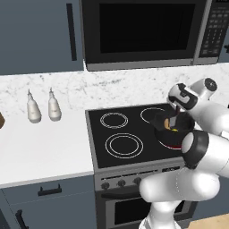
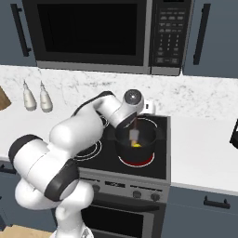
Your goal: Put the sweet potato and lemon in the pot. Retrieve the spatula and lightly stir the vegetables in the pot.
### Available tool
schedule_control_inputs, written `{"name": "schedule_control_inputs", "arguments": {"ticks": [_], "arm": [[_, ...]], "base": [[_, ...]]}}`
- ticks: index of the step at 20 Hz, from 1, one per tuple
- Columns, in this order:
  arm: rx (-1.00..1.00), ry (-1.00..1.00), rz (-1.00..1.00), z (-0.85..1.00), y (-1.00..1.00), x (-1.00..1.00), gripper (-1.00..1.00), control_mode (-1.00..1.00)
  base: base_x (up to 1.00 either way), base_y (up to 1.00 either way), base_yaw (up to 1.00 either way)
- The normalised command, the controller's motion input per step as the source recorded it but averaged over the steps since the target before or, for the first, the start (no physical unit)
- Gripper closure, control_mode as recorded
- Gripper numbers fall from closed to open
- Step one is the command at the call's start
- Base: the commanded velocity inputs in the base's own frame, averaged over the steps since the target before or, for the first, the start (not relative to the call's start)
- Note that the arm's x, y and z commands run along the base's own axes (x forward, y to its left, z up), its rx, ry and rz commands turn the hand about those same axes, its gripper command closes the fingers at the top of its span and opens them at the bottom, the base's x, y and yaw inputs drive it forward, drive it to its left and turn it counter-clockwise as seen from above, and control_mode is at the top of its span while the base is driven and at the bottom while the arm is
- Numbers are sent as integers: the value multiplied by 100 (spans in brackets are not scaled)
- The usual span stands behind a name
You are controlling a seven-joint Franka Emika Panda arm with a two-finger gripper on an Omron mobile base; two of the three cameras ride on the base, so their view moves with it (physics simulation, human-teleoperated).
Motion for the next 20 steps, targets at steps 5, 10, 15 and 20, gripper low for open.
{"name": "schedule_control_inputs", "arguments": {"ticks": [5,10,15,20], "arm": [[0,-3,4,-57,7,11,100,-100],[0,-4,2,-56,0,1,100,-100],[-4,-13,0,-32,-3,3,100,-100],[-20,-25,0,-1,-17,-1,100,-100]], "base": [[0,0,0],[0,0,0],[0,0,0],[0,0,0]]}}
